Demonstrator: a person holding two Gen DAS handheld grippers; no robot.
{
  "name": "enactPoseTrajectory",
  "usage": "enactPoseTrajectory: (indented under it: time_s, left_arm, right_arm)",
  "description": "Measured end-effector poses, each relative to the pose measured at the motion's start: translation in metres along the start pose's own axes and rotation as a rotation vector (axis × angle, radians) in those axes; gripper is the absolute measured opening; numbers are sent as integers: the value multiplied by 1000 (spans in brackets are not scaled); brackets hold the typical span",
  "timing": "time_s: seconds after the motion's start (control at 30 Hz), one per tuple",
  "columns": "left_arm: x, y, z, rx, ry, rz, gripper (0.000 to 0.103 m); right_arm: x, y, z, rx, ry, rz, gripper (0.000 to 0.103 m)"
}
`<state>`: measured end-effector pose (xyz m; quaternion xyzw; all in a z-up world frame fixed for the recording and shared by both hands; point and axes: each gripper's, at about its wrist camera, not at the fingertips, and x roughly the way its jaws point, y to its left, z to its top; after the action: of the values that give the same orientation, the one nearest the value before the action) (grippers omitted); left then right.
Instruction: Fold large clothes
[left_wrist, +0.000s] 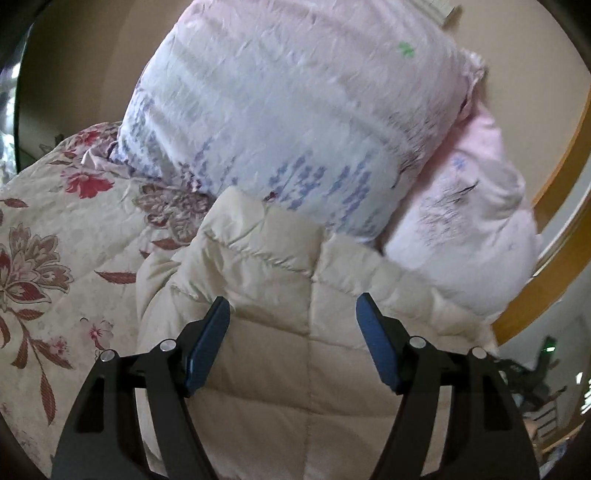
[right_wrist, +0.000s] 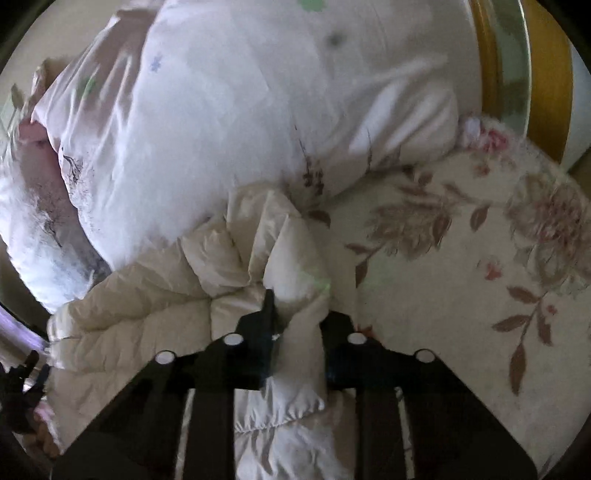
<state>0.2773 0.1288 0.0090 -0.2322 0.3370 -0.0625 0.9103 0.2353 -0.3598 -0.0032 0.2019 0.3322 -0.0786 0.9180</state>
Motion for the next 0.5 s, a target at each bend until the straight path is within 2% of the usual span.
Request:
enactPoseTrajectory:
  time_s: [0.23, 0.5]
  left_arm:
    - [17, 10, -5, -15, 6, 86, 71]
    - [36, 13, -2, -38, 10, 137, 71]
  right_arm:
    - [15, 7, 1, -29, 4, -102, 17]
    - [35, 12, -1, -46, 3, -197, 19]
